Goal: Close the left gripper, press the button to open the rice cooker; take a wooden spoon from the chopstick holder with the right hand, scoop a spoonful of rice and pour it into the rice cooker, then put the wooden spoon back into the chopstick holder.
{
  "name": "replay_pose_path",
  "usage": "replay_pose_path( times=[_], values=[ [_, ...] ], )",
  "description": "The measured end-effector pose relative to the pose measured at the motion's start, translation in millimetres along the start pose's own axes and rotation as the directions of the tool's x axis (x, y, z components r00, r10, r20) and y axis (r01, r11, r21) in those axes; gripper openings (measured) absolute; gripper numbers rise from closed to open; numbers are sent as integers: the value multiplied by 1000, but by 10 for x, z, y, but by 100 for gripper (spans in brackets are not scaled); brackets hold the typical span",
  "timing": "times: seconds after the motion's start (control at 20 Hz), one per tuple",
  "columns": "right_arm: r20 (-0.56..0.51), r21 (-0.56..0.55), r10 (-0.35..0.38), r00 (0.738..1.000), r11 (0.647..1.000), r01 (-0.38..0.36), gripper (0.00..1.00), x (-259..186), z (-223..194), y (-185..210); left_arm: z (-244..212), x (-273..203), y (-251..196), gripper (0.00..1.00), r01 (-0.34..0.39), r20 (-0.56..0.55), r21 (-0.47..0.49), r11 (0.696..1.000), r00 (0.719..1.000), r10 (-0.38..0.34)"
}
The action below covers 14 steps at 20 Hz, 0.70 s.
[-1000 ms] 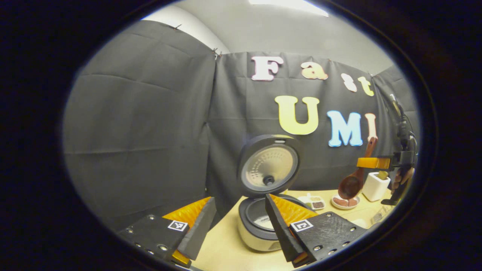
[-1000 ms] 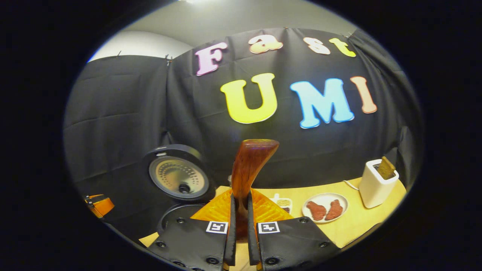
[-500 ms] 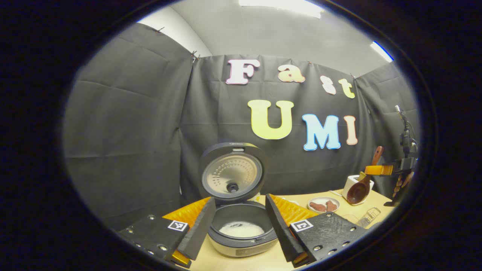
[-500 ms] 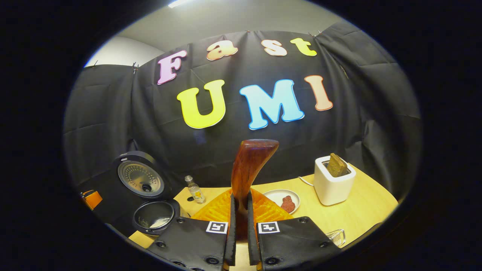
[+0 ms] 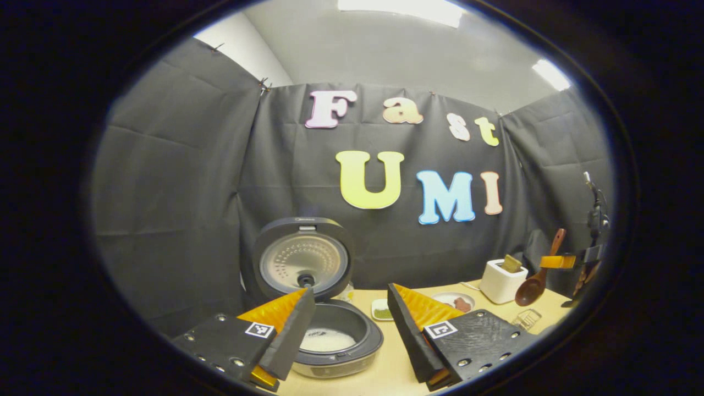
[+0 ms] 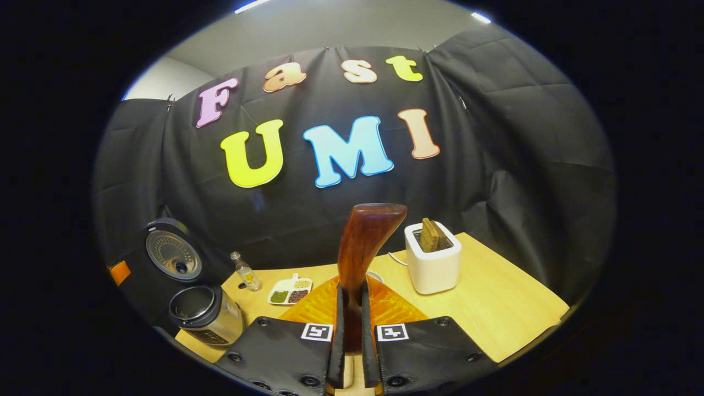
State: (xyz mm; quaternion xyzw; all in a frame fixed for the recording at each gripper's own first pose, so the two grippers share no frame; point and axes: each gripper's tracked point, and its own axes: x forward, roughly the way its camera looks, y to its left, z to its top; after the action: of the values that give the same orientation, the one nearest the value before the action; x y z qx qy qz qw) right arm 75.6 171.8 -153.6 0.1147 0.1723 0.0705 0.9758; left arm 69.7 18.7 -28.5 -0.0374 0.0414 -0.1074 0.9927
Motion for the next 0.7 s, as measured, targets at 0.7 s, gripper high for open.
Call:
replay_pose_path(
  times=[0.7],
  values=[
    [-174, 79, -115, 978, 988, 131, 15, -6, -911, -971, 99, -71, -345, 80, 23, -11, 63, 998, 1000, -22]
  ],
)
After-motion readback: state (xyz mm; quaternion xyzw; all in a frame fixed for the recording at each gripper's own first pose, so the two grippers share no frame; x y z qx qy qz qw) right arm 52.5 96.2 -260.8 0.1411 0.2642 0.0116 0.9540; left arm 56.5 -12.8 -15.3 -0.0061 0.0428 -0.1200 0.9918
